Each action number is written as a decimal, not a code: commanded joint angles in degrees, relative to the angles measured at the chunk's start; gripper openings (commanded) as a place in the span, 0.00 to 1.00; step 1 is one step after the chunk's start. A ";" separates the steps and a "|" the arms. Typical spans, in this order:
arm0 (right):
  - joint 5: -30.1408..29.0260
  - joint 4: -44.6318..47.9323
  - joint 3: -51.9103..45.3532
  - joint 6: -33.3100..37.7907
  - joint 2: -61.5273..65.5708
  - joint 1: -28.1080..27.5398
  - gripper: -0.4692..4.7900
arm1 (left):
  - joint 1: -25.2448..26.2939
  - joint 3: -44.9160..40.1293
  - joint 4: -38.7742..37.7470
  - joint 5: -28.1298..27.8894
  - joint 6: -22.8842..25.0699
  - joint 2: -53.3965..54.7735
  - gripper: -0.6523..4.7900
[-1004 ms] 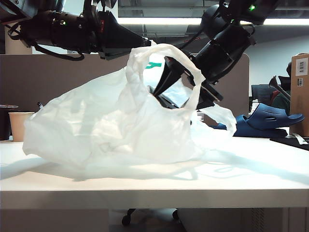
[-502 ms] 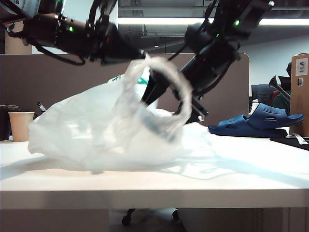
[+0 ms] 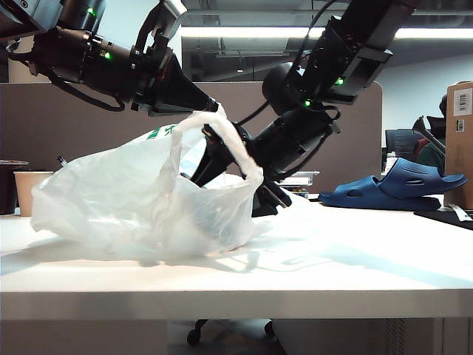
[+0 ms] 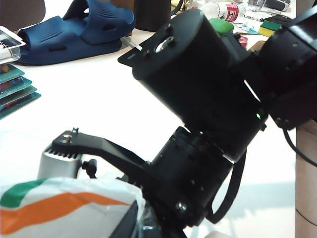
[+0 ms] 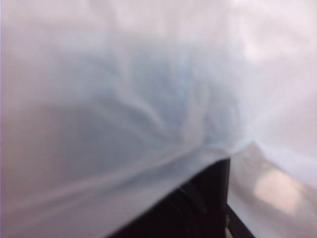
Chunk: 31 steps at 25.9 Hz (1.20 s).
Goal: Put the power bank into the bag.
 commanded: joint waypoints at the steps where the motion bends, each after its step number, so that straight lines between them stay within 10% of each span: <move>1: 2.08 3.17 0.46 0.44 -0.50 0.61 0.52 | -0.07 0.09 0.02 0.22 -0.15 -0.09 0.11; 11: -0.28 4.96 0.46 0.83 1.42 2.38 0.54 | -0.07 0.07 -0.39 0.22 -0.15 -0.09 0.11; 31: 3.30 3.13 0.46 0.83 1.62 2.86 0.99 | -0.04 0.09 -1.36 -2.80 -0.15 -0.09 0.11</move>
